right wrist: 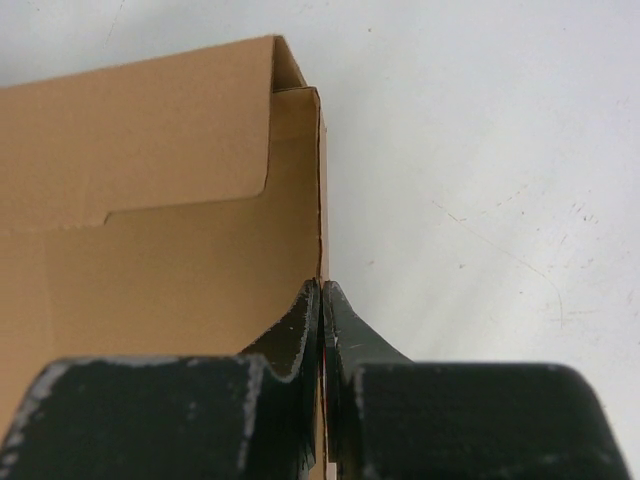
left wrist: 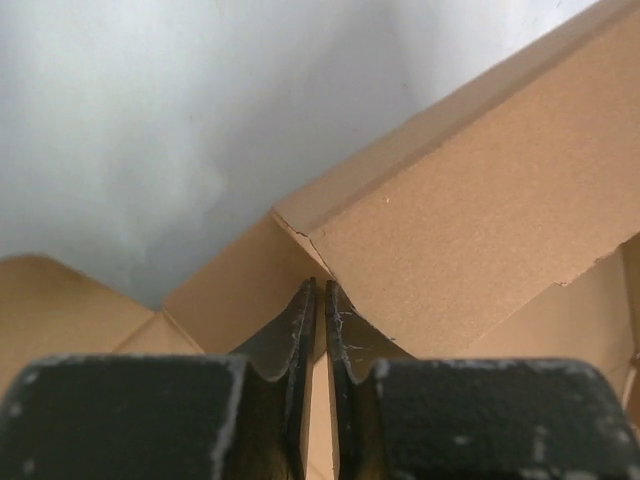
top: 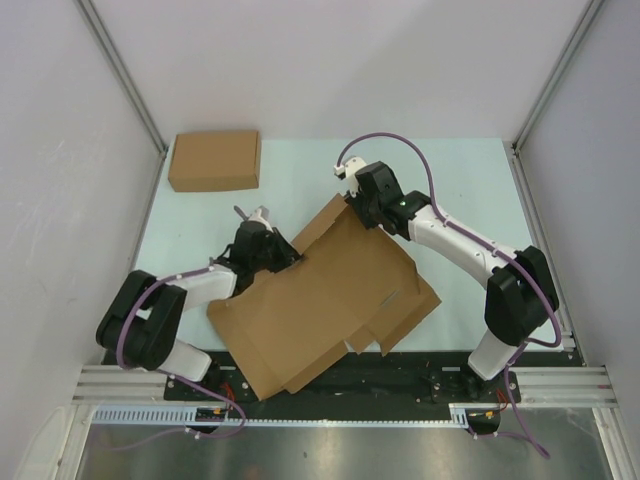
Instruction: Fold the paper box
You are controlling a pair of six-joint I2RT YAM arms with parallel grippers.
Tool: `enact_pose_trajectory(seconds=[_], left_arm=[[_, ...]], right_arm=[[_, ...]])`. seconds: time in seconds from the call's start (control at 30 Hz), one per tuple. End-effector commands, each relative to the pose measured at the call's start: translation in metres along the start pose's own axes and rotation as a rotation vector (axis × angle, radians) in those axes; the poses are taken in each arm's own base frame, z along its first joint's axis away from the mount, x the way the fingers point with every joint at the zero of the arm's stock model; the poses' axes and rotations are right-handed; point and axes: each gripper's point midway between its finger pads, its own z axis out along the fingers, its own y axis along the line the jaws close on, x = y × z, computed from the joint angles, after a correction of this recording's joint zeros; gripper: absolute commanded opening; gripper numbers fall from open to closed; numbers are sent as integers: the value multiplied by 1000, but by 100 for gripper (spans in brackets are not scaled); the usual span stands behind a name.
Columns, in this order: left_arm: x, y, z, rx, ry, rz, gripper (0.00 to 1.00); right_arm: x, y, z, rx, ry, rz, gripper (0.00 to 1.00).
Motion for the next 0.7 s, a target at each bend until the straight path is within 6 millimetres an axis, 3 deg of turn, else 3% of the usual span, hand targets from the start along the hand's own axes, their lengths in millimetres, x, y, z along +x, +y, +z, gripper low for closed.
enact_pose_trajectory(seconds=[0.0, 0.13, 0.23, 0.3, 0.33, 0.37, 0.43, 0.47, 0.67], left_arm=[[24, 1, 10, 21, 45, -4, 11], [33, 14, 14, -23, 62, -14, 10], [27, 16, 5, -64, 43, 0, 15], [3, 4, -6, -77, -31, 45, 21], [3, 10, -13, -125, -18, 54, 23], [-18, -4, -23, -119, -79, 92, 24], [-24, -3, -37, -161, -89, 134, 25], [-37, -14, -49, -146, -135, 149, 27], [-69, -34, -96, -130, -278, 196, 30]], right_arm=[[-24, 13, -16, -30, -82, 13, 0], [-23, 12, -18, -19, -79, -3, 0], [-24, 8, -21, 3, -81, -18, 0], [-24, 3, -24, 23, -80, -31, 0], [-25, 1, -25, 36, -80, -35, 0], [-24, -1, -26, 43, -77, -41, 0], [-24, -4, -29, 56, -78, -52, 0], [-24, -4, -30, 58, -77, -56, 0], [-27, 1, -37, 70, -86, -88, 0]])
